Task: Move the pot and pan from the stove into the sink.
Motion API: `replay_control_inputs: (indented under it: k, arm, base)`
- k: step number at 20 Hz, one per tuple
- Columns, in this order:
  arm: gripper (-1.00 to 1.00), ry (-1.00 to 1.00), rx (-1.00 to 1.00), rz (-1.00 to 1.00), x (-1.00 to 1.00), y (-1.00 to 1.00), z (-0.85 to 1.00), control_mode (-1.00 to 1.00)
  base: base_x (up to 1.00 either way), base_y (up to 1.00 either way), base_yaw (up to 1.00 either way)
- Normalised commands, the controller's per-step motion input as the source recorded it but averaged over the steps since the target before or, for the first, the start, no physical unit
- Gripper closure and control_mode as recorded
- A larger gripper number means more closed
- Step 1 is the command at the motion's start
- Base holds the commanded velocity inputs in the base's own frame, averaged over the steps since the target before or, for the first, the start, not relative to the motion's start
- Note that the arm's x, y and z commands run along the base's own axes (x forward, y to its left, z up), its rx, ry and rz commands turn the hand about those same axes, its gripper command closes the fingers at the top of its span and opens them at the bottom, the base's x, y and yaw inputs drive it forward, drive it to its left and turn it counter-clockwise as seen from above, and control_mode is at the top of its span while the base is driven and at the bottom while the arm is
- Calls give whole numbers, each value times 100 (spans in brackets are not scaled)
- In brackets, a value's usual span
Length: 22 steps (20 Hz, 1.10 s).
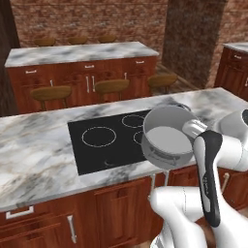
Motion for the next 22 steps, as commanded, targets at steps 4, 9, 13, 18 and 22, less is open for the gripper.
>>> replay_control_inputs:
  k: [4, 9, 13, 18, 22]
  arm:
    - [100, 0, 0, 0, 0, 0, 0, 100]
    - [100, 0, 0, 0, 0, 0, 0, 100]
    - [100, 0, 0, 0, 0, 0, 0, 100]
    - [100, 0, 0, 0, 0, 0, 0, 100]
    - [100, 0, 0, 0, 0, 0, 0, 100]
  base:
    - [-7, -30, -36]
    - [0, -28, -41]
    - [0, -28, -43]
    - [0, -24, -46]
    - [3, -25, -47]
